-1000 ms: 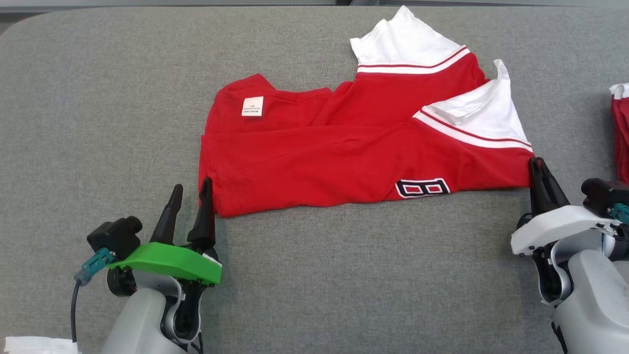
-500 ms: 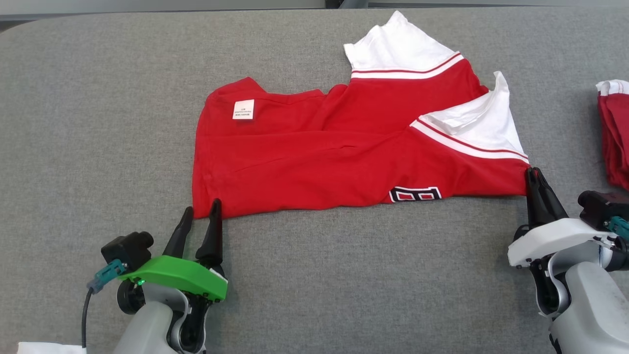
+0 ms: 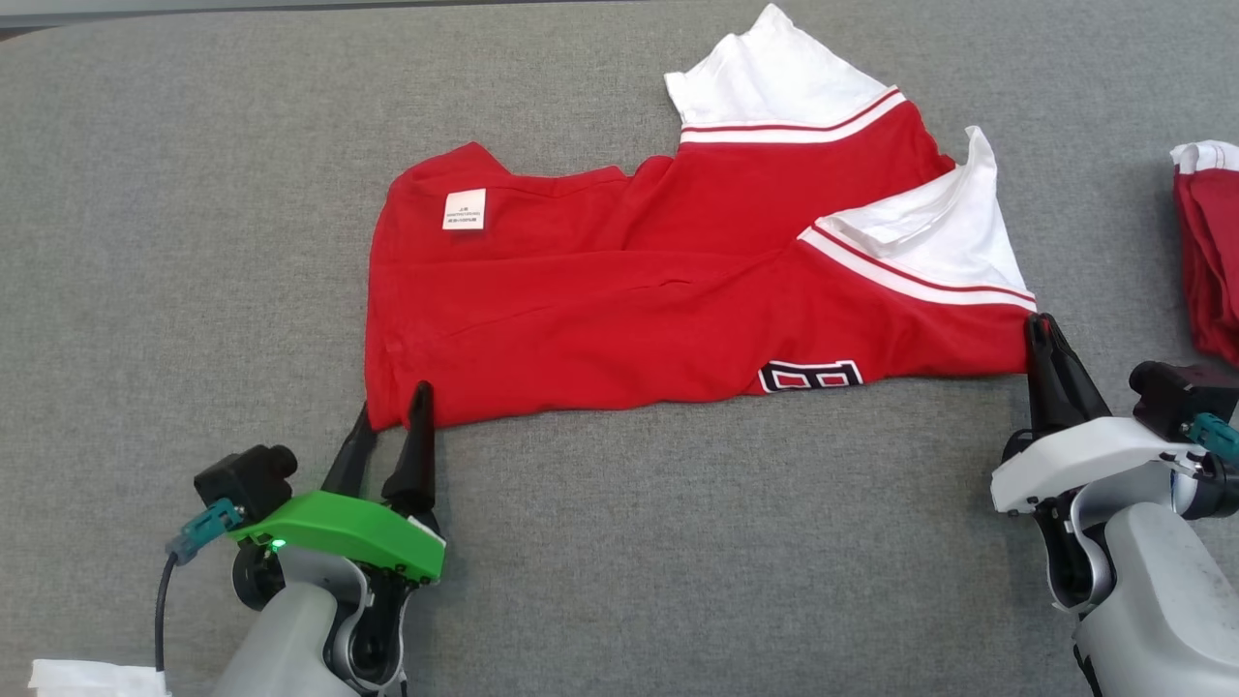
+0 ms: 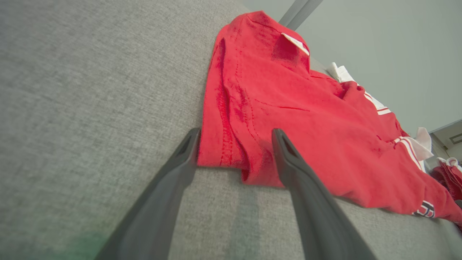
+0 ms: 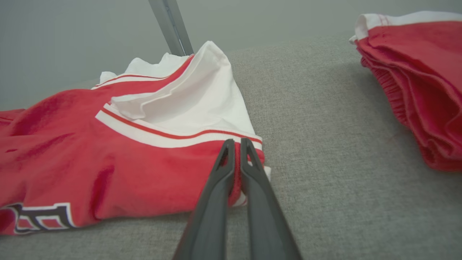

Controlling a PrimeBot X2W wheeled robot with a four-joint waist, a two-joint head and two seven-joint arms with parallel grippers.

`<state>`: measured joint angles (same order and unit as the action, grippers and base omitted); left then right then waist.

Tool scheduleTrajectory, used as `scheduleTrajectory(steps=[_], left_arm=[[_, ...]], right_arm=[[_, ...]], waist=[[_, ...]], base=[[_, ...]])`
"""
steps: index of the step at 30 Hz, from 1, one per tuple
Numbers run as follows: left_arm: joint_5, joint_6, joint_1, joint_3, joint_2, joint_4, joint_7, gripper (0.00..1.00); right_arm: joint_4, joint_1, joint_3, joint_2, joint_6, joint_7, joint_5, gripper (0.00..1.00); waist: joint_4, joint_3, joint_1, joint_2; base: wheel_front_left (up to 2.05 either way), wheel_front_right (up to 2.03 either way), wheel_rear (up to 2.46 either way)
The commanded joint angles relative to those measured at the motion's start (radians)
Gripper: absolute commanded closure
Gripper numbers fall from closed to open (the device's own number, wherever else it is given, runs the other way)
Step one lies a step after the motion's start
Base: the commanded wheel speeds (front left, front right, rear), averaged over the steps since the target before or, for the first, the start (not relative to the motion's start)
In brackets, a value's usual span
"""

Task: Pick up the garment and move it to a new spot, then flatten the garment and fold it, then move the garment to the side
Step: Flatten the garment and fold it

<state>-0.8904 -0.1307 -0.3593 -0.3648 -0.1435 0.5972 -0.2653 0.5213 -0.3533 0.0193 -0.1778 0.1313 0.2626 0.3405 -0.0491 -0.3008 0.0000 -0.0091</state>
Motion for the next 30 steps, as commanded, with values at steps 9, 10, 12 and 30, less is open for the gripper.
scheduleTrajectory(steps=[9,10,12,30], left_arm=[[-0.085,0.000,0.007,-0.108,-0.033,-0.018,0.003,0.77],[-0.084,0.000,0.004,-0.106,-0.036,-0.020,0.003,1.00],[-0.076,0.000,0.002,-0.101,-0.039,-0.025,0.002,1.00],[-0.006,0.000,0.147,-0.010,-0.026,-0.047,0.001,1.00]], right_arm=[[0.002,-0.002,-0.003,-0.007,-0.001,0.003,-0.011,1.00],[0.002,-0.004,-0.004,-0.007,-0.001,0.003,-0.012,1.00],[0.005,-0.005,-0.005,-0.008,-0.001,0.003,-0.012,1.00],[-0.063,0.153,0.085,0.025,-0.001,0.003,-0.018,1.00]], waist=[[-0.002,0.000,0.0000,0.0091],[-0.002,-0.001,0.0000,0.0091],[-0.001,-0.001,0.0000,0.0091],[-0.003,0.144,0.0000,0.0091]], base=[[0.00,0.00,0.00],[0.00,0.00,0.00],[0.00,0.00,0.00],[0.00,0.00,0.00]])
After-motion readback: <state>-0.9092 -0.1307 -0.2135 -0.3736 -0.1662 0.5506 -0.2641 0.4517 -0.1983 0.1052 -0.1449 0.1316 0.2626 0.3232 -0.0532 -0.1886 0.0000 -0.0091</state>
